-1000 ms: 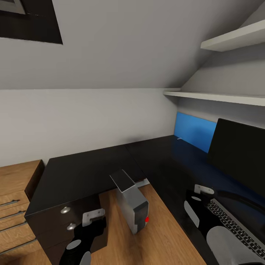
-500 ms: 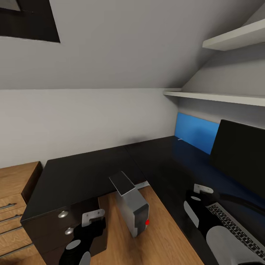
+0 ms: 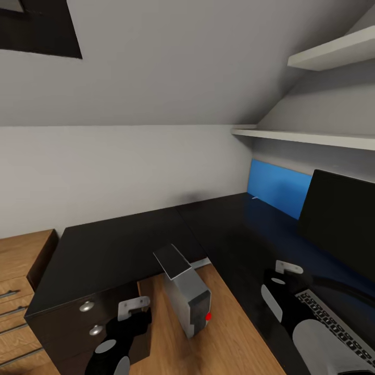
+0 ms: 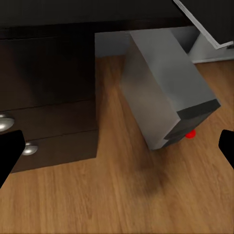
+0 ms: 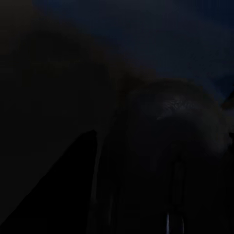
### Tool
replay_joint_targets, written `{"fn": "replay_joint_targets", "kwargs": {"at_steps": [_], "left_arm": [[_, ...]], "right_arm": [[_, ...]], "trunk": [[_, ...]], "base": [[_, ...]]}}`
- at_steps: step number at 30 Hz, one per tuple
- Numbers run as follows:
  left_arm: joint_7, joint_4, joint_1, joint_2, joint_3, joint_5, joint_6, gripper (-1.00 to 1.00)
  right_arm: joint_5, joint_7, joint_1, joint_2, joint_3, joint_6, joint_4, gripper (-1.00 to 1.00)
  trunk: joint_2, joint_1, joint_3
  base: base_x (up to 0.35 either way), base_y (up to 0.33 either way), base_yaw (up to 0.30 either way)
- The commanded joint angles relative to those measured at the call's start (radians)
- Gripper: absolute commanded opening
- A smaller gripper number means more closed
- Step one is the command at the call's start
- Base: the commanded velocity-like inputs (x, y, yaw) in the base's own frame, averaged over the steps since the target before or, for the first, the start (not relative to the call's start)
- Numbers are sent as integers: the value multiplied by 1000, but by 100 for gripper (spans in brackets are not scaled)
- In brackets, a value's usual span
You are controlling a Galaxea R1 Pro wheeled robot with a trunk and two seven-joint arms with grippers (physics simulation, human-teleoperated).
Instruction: In the bedroom, organize the workspace by keeping the computer under the desk, ensuring the monitor is on the desk, placing the keyboard on the desk next to the monitor, placing the mouse on the desk next to the keyboard, moving the folder from the swivel chair onto the desk next to the mouse, stacking the notebook on top of the folder with the pen on top of the notebook, and positioning the swivel chair next to the desk.
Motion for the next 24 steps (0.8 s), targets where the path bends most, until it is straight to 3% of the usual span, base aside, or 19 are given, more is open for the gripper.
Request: {"fn": "replay_joint_targets", "kwargs": {"at_steps": [1, 9, 24], "left_arm": [[10, -1, -1, 0, -2, 10, 1, 100], [11, -2, -1, -1, -11, 10, 0, 100], [10, 5, -1, 4, -14, 11, 2, 100]], "right_arm": [[-4, -7, -1, -2, 8, 0, 0, -100], [-2, -7, -1, -2, 8, -31, 15, -100], [-2, -7, -1, 0, 8, -28, 16, -100]], "trunk": [[-8, 4, -4], [-64, 35, -29], [-64, 35, -29]], "base": [[0, 0, 0], [0, 0, 0], [25, 0, 0]]}}
